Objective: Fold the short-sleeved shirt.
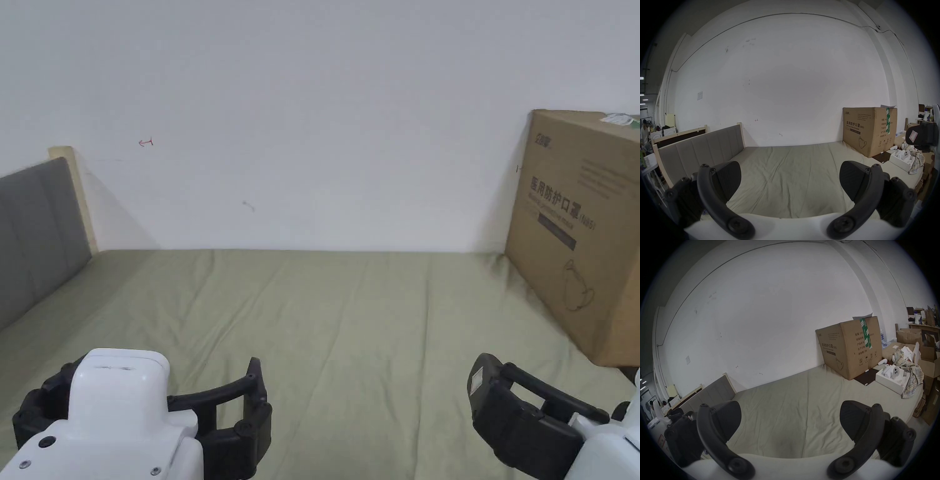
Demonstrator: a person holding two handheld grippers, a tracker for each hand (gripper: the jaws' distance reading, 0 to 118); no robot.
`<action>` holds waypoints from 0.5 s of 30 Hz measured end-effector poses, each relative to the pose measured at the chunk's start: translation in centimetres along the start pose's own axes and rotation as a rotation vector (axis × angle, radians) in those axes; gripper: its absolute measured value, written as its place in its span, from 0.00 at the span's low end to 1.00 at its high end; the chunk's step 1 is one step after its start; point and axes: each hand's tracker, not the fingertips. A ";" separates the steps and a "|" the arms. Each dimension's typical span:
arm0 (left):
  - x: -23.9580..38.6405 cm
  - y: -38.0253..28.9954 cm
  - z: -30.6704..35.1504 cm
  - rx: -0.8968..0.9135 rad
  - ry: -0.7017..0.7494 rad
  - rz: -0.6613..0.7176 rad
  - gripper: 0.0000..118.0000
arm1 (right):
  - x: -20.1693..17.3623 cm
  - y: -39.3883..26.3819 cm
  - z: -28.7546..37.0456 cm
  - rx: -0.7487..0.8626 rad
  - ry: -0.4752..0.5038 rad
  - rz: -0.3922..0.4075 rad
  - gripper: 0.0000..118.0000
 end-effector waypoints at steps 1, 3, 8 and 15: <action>0.0 0.0 0.0 0.001 -0.002 0.000 1.00 | 0.1 0.0 -0.1 -0.006 -0.002 0.001 1.00; 0.1 0.0 0.1 0.004 0.000 0.000 1.00 | 0.3 -0.2 -0.1 -0.007 -0.008 0.006 1.00; 0.1 0.1 0.1 0.004 -0.001 0.006 1.00 | 0.2 -0.2 -0.1 -0.018 -0.033 0.029 1.00; 0.2 0.0 0.1 -0.002 -0.002 -0.003 1.00 | 0.0 -0.2 -0.1 -0.023 -0.023 0.040 1.00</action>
